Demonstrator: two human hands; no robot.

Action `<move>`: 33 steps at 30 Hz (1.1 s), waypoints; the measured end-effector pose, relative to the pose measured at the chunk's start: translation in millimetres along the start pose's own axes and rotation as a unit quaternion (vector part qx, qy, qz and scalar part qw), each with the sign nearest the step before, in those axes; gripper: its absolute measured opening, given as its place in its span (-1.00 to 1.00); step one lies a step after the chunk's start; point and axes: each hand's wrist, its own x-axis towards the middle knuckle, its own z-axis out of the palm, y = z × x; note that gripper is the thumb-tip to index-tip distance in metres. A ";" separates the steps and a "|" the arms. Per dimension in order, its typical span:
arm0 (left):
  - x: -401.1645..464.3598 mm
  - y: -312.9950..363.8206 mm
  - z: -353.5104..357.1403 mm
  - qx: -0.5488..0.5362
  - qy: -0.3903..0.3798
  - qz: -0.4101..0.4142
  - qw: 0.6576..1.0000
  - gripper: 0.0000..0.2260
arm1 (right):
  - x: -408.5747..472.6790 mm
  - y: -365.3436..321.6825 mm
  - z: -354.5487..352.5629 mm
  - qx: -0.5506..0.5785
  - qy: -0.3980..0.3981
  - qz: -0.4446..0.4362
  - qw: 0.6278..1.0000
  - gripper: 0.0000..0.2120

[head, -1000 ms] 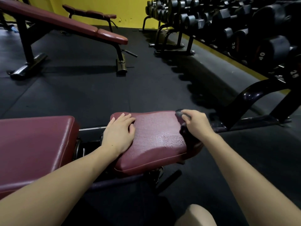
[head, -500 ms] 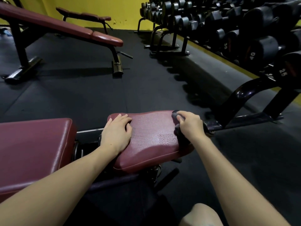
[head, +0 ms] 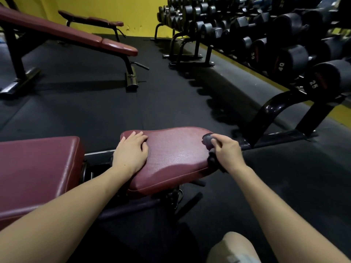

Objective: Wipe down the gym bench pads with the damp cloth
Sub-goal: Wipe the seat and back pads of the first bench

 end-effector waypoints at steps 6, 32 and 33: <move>3.7 1.2 0.4 0.019 0.014 0.007 1.000 -0.63 | -60.7 -78.5 53.5 -0.010 -0.003 -0.153 0.988 -0.85; -10.5 0.3 -10.7 -0.016 0.073 -0.064 0.995 -0.74 | -43.7 -37.0 30.2 0.001 -0.001 -0.112 0.994 -0.81; -11.2 0.2 -11.8 -0.028 0.066 -0.066 0.995 -0.73 | -45.0 -41.1 31.8 -0.011 0.010 -0.105 0.994 -0.81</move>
